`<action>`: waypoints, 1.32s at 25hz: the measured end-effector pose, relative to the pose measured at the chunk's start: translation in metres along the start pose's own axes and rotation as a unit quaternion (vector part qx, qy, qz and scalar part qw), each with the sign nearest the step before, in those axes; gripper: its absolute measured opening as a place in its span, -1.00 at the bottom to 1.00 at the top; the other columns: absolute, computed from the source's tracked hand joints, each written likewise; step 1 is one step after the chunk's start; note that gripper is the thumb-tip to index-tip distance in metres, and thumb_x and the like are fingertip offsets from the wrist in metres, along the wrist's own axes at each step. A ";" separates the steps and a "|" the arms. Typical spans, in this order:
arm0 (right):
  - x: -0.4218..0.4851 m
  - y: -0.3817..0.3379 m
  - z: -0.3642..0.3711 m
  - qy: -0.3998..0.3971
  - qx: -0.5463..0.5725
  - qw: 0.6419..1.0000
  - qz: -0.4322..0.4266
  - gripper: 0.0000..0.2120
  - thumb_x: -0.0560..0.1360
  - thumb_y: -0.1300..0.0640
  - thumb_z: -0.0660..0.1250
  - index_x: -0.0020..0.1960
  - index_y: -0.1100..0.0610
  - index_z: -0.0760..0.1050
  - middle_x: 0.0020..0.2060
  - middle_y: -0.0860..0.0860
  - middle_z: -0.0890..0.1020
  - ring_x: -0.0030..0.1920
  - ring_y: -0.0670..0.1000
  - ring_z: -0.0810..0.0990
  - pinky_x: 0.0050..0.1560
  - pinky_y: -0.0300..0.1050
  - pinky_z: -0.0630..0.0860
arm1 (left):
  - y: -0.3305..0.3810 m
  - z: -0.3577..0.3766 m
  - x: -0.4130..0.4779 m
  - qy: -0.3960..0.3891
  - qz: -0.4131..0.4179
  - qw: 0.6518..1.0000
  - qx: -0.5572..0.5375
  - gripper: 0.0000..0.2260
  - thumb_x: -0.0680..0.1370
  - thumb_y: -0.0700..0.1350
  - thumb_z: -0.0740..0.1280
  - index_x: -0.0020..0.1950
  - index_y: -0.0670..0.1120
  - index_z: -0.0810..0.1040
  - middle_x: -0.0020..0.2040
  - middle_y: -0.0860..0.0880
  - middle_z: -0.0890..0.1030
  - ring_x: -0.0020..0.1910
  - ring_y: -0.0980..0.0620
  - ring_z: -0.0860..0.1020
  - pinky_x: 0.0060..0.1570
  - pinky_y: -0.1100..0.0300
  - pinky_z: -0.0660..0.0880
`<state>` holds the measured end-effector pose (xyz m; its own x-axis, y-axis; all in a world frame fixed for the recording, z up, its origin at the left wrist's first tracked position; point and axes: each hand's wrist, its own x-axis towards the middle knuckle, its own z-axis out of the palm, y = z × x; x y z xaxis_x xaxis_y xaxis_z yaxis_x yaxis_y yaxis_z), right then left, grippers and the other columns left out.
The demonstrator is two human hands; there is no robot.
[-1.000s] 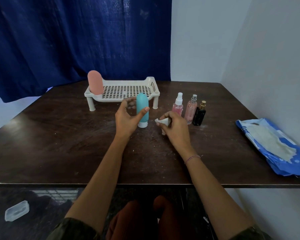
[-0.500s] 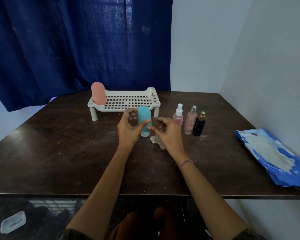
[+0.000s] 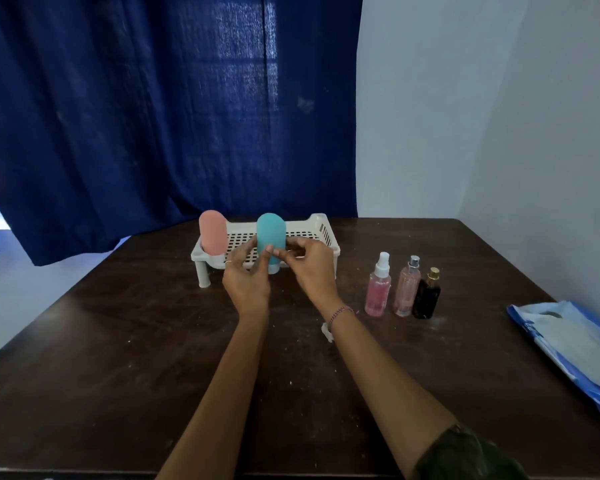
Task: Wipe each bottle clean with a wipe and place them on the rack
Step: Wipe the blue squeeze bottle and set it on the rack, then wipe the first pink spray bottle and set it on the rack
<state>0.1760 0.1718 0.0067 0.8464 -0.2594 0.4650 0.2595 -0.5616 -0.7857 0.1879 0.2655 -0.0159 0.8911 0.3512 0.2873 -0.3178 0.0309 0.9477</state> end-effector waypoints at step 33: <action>0.061 0.011 0.057 -0.102 0.015 0.991 0.087 -0.54 0.39 0.14 0.47 0.24 0.21 0.49 0.04 0.07 0.65 -0.09 -0.16 0.56 -0.15 -0.43 0.43 | -0.007 -0.007 0.035 0.065 -0.039 0.989 0.131 -0.66 0.56 -0.24 0.28 0.33 -0.24 0.44 0.33 -0.16 0.40 0.26 -0.04 0.47 0.22 0.27 0.35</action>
<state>0.2568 0.1945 0.0037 0.9554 -0.1839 0.2310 0.1121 -0.4979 -0.8600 0.2186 0.2841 -0.0131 0.8553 0.4743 0.2086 -0.1407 -0.1749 0.9745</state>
